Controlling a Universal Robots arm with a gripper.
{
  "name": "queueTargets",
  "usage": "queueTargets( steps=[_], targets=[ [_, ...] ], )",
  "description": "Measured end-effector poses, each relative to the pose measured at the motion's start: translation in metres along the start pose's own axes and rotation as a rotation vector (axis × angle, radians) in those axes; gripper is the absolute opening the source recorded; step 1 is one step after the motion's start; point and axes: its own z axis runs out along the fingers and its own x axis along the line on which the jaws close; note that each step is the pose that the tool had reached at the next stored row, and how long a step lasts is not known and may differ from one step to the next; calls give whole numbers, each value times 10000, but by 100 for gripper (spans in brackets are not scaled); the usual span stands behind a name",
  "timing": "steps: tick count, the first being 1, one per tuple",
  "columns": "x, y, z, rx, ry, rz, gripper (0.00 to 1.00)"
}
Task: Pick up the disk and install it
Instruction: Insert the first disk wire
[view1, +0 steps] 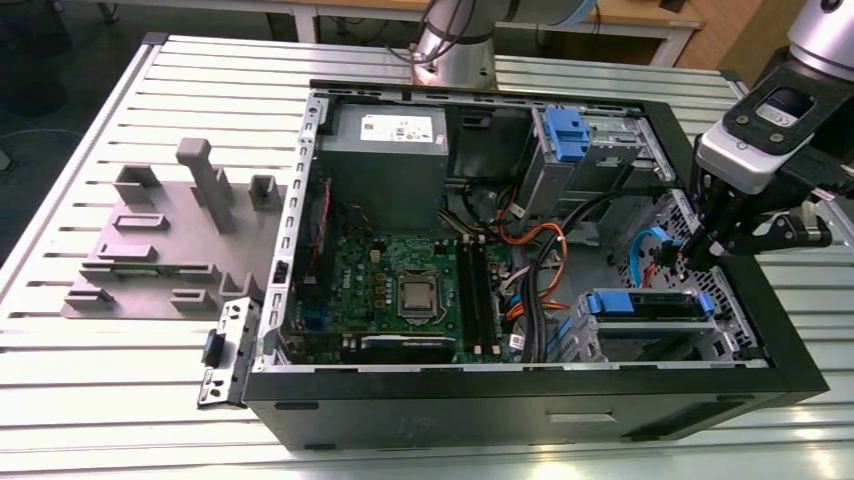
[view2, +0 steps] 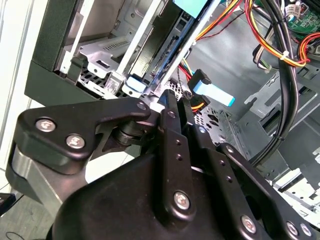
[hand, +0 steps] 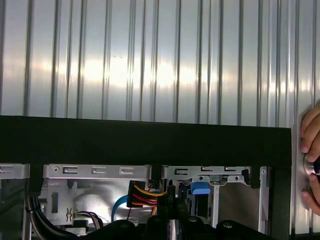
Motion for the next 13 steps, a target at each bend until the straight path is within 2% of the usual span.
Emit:
queueTargets(
  steps=[2, 3, 13],
  targets=[
    [-15, -3, 3, -19, 176, -1, 17],
    [-26, -7, 5, -31, 229, 0, 17],
    [-109, -98, 22, -209, 234, -146, 17]
  ],
)
